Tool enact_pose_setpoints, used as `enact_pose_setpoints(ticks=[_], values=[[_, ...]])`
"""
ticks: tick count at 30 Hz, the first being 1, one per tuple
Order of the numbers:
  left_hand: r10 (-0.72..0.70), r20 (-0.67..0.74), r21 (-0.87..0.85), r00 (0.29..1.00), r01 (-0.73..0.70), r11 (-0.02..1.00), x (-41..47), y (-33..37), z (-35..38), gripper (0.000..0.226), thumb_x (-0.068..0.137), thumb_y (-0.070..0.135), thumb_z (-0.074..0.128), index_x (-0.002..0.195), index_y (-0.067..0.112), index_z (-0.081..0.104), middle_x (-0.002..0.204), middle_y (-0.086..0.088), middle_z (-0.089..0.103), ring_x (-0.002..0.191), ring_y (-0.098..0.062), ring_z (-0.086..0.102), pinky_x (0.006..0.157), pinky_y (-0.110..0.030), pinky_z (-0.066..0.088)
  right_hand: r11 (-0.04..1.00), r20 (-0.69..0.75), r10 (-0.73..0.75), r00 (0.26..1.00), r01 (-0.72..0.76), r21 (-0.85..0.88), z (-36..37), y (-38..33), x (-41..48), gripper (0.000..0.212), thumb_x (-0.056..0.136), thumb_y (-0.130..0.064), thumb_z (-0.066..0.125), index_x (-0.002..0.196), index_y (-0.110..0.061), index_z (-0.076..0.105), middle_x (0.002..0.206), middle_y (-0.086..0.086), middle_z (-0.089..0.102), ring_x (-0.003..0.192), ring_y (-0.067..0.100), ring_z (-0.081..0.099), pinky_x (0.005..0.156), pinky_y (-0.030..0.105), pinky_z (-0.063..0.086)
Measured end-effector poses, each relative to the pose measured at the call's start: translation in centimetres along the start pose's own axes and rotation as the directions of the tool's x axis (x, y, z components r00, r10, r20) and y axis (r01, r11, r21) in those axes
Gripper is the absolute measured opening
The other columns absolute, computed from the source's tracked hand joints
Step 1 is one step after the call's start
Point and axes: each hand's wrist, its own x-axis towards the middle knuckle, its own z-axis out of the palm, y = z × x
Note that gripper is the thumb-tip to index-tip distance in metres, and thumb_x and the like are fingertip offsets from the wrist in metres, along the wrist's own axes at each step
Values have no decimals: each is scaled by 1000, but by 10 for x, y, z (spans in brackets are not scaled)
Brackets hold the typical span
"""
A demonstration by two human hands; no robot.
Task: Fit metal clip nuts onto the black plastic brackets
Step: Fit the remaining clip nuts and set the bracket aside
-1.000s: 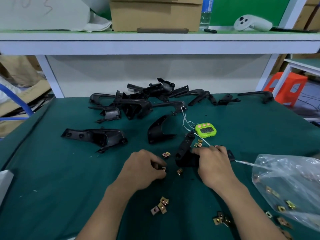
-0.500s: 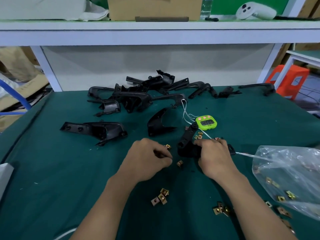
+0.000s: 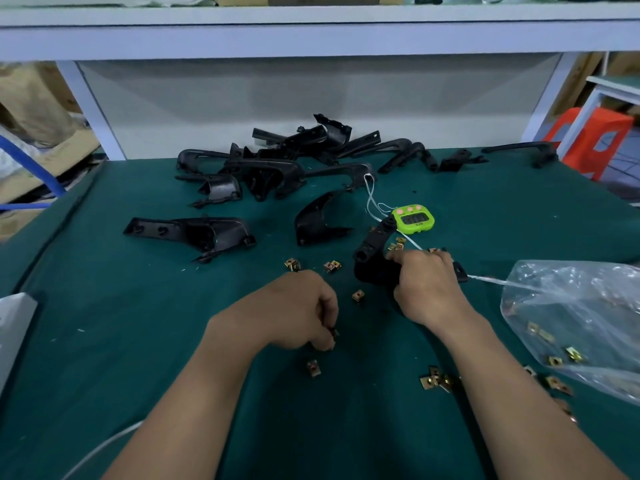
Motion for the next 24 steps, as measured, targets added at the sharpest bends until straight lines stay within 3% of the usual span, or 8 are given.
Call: enact_pose_setpoints(ticks=[6,10,12,16,19,22,24], values=[[9,-124,-134,992,-25,991,10,-6,5,11,84,18,78,81,28,74,76,9,73,64,3,59,58,-10,42,1000,-3,4,1000,-4,15,0,-1,-1,67,74,3,59,132,-31,63,91,7,71,102,29,59,103,33,26],[18,-206,-135,978,-46,990,13,-6,8,23,89,12,70,97,31,81,78,19,71,71,17,59,65,-1,43,1000,-10,-6,1000,6,-2,1,-1,-1,65,74,1,60,131,-31,63,89,7,70,99,30,59,101,33,27],[7,-253,-164,967,-50,985,14,-7,9,29,89,10,70,106,30,80,80,19,73,73,16,62,67,-1,45,1000,-8,-11,1000,11,-4,2,0,-1,66,73,2,60,131,-31,64,86,6,69,97,30,59,101,33,27],[-10,-250,-143,968,-27,989,11,-12,5,13,77,25,82,82,37,80,68,24,71,69,9,66,64,-13,51,1000,-1,-6,1000,6,8,1,-1,-1,69,71,3,58,130,-32,64,81,5,66,96,30,59,102,32,27],[-15,-143,-114,990,-1,994,9,-11,5,21,65,36,89,82,38,77,74,20,71,71,-1,67,69,-29,58,1000,-7,-8,1000,8,23,0,-1,-2,69,71,4,57,130,-31,65,84,7,69,97,31,58,104,33,27],[-10,-111,-90,994,0,996,10,-8,7,16,67,32,87,73,40,76,69,23,69,66,3,65,61,-23,52,1000,7,-7,1000,7,24,0,-1,-2,68,72,3,57,129,-32,65,83,5,68,96,29,57,103,32,27],[4,-119,-70,993,-12,997,10,-7,9,19,72,29,83,69,45,75,67,27,68,67,7,63,60,-18,48,999,19,-3,1000,3,32,0,-1,-1,68,72,3,57,130,-31,64,72,-1,57,88,26,51,103,32,28]])
